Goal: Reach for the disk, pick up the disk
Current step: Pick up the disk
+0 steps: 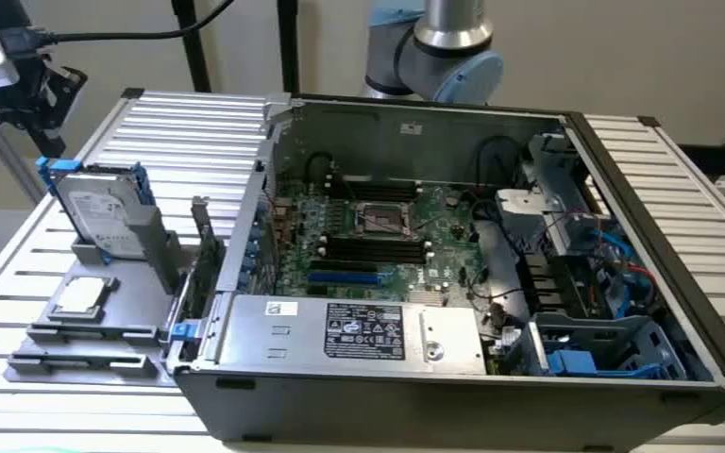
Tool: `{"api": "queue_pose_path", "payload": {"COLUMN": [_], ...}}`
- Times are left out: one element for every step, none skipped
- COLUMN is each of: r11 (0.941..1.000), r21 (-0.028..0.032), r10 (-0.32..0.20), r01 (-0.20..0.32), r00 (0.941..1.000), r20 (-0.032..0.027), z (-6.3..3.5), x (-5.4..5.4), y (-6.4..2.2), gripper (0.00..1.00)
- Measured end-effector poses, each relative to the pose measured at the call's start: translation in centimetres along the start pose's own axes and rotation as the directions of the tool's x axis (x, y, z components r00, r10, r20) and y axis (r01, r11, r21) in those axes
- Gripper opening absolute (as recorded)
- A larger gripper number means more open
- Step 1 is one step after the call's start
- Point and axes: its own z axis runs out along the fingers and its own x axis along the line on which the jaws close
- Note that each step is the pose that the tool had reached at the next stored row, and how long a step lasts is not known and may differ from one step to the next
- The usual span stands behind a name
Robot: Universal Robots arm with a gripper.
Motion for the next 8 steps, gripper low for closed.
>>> {"api": "queue_pose_path", "payload": {"r11": [1.0000, 1.0000, 1.0000, 1.0000, 1.0000, 1.0000, 1.0000, 1.0000], "r21": [0.0000, 0.0000, 0.0000, 0.0000, 0.0000, 0.0000, 0.0000, 0.0000], "r10": [0.000, 0.000, 0.000, 0.000, 0.000, 0.000, 0.000, 0.000], "r01": [0.000, 0.000, 0.000, 0.000, 0.000, 0.000, 0.000, 0.000], "r00": [1.0000, 1.0000, 1.0000, 1.0000, 1.0000, 1.0000, 1.0000, 1.0000], "r20": [0.0000, 0.0000, 0.0000, 0.0000, 0.0000, 0.0000, 0.0000, 0.0000], "z": [0.00, 0.00, 0.00, 0.00, 0.00, 0.00, 0.00, 0.00], "x": [0.00, 0.00, 0.00, 0.00, 0.00, 0.00, 0.00, 0.00], "y": [0.00, 0.00, 0.00, 0.00, 0.00, 0.00, 0.00, 0.00], "gripper": [0.11, 0.11, 0.11, 0.11, 0.11, 0.11, 0.11, 0.11]}}
